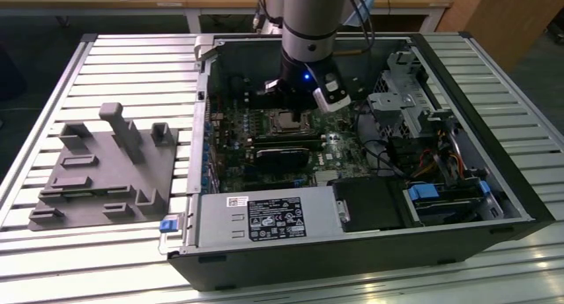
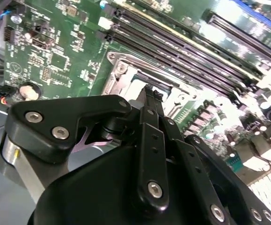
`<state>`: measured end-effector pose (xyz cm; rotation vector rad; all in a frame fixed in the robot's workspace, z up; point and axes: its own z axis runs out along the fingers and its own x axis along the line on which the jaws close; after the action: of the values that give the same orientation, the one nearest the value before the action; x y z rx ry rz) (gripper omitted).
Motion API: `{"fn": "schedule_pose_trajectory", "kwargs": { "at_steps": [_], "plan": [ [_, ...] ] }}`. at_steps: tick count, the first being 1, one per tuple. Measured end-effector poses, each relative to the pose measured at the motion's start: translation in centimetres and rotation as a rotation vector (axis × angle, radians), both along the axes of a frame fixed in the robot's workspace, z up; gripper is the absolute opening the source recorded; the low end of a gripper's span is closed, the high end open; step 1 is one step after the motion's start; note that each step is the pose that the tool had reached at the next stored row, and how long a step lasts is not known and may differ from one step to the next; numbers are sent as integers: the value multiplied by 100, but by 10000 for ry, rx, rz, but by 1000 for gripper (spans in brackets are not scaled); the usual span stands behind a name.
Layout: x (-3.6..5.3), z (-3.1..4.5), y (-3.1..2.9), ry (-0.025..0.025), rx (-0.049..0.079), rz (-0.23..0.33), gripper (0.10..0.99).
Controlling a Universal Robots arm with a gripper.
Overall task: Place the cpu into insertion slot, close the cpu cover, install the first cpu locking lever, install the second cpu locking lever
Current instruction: 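Install the second cpu locking lever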
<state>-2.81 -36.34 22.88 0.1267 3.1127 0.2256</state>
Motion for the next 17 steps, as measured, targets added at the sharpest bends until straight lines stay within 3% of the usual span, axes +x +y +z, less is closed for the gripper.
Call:
{"fn": "schedule_pose_trajectory", "kwargs": {
  "at_steps": [2, 4, 7, 11, 17],
  "plan": [
    [-9, -12, 5, -159, -8, 1, 106],
    [-18, -20, 19, -224, -59, 3, 106],
    [-33, -33, 72, -253, -208, 12, 106],
    [-61, -48, 138, -253, -608, 18, 106],
    [-99, -57, 153, -269, -613, 21, 106]
  ]
}}
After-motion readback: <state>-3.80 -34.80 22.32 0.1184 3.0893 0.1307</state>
